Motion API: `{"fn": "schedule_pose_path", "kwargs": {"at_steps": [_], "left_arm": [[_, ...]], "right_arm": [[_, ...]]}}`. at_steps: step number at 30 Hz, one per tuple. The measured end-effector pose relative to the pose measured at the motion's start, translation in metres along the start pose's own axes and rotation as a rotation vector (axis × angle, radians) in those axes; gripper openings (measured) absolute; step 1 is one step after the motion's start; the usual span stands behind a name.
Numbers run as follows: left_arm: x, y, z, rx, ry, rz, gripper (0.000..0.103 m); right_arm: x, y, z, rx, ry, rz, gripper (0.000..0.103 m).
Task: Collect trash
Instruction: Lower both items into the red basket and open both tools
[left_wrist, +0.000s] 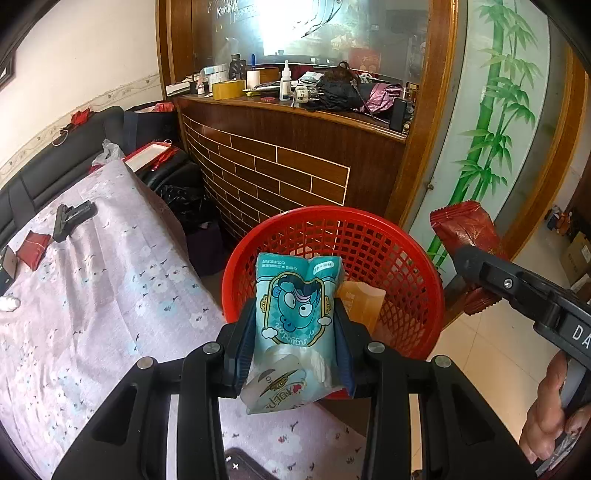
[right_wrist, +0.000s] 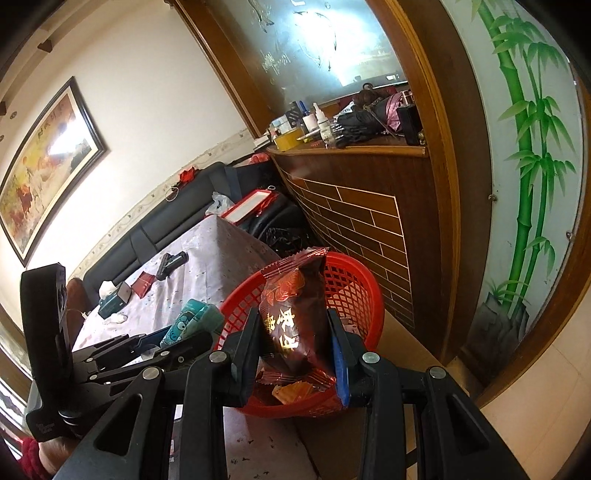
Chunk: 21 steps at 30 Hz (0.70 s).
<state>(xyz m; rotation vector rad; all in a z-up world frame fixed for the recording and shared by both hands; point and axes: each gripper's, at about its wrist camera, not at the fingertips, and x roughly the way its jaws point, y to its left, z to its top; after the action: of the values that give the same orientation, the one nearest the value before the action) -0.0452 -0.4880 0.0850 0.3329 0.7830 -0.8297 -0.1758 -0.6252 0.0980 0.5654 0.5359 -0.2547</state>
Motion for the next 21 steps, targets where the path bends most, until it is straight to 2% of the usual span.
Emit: {"fn": "schedule_pose_path", "kwargs": {"at_steps": [21], "left_arm": [[0.018, 0.008, 0.014, -0.022, -0.008, -0.014, 0.038]], "right_arm": [[0.017, 0.005, 0.025, -0.022, -0.005, 0.012, 0.037]]}}
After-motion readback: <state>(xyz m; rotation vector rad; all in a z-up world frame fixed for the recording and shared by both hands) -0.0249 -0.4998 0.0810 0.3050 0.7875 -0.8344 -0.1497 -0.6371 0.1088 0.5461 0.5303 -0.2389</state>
